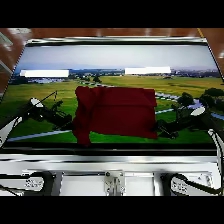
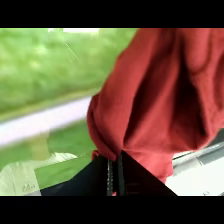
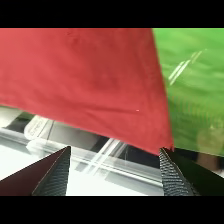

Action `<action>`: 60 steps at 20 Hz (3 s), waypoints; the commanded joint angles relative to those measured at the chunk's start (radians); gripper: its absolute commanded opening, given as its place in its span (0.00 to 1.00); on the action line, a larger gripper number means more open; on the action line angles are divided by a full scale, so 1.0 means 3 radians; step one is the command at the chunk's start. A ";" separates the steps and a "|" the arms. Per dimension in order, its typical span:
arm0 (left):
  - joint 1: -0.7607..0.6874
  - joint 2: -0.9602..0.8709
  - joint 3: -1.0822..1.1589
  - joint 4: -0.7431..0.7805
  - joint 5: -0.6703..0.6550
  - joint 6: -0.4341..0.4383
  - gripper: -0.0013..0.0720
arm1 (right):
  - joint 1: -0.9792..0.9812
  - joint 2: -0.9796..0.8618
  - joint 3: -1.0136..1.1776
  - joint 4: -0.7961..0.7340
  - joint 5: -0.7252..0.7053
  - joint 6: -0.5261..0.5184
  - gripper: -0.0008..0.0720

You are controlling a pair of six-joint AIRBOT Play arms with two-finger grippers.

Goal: Fold the shirts.

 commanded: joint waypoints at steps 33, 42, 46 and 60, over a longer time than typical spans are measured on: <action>0.0036 0.2772 0.3527 0.0710 0.0890 0.0219 0.08 | 0.0455 0.2433 0.3421 -0.0781 -0.0839 0.0538 0.10; 0.0036 0.2296 0.2210 0.0977 0.0365 0.0210 0.08 | 0.0459 0.1123 0.2869 -0.1151 0.0556 0.0741 0.10; 0.0033 0.1659 0.1479 0.0913 0.0846 0.0209 0.08 | 0.0458 0.0243 0.2564 -0.1353 -0.0045 0.0748 0.10; 0.0048 -0.0312 0.1413 -0.1160 0.0849 0.0168 0.90 | 0.0458 -0.0796 0.2569 -0.0900 -0.0679 0.1158 0.73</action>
